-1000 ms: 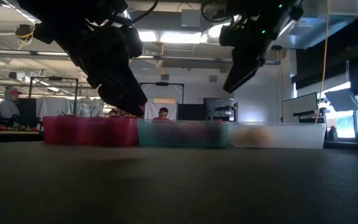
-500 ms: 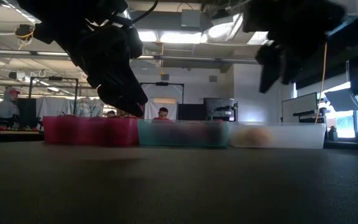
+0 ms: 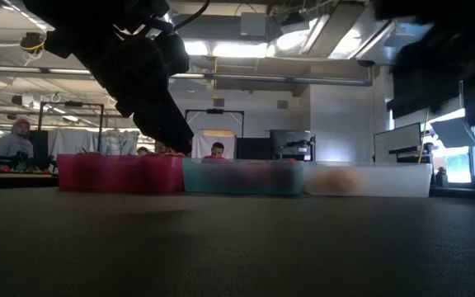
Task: Sort produce into baskets
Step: Put the apple into the pink bin
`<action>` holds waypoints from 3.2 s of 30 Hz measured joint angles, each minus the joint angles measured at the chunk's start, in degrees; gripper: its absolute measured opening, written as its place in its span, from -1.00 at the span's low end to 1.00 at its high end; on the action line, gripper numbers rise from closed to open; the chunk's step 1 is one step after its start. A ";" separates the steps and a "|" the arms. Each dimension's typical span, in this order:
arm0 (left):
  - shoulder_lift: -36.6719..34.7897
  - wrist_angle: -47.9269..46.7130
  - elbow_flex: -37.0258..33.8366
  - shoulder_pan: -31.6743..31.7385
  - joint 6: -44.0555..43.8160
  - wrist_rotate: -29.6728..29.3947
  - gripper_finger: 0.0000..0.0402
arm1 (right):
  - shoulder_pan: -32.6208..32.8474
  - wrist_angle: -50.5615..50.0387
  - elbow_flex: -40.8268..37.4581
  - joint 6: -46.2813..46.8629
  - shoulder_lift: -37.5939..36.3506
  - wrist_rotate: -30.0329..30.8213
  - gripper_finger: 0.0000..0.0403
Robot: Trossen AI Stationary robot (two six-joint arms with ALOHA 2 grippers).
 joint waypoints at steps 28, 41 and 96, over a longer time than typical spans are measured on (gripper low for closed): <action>0.00 -0.10 0.00 0.37 -1.76 0.02 0.90 | 30.86 -7.35 -0.19 43.04 0.22 -11.82 0.77; 0.00 -0.36 0.00 0.39 -4.24 0.00 0.90 | 35.15 -7.37 -4.13 49.41 0.22 -14.60 0.77; 0.02 0.03 0.02 0.28 -3.05 -3.69 0.90 | -16.22 8.81 -2.32 -6.75 0.98 12.36 -0.24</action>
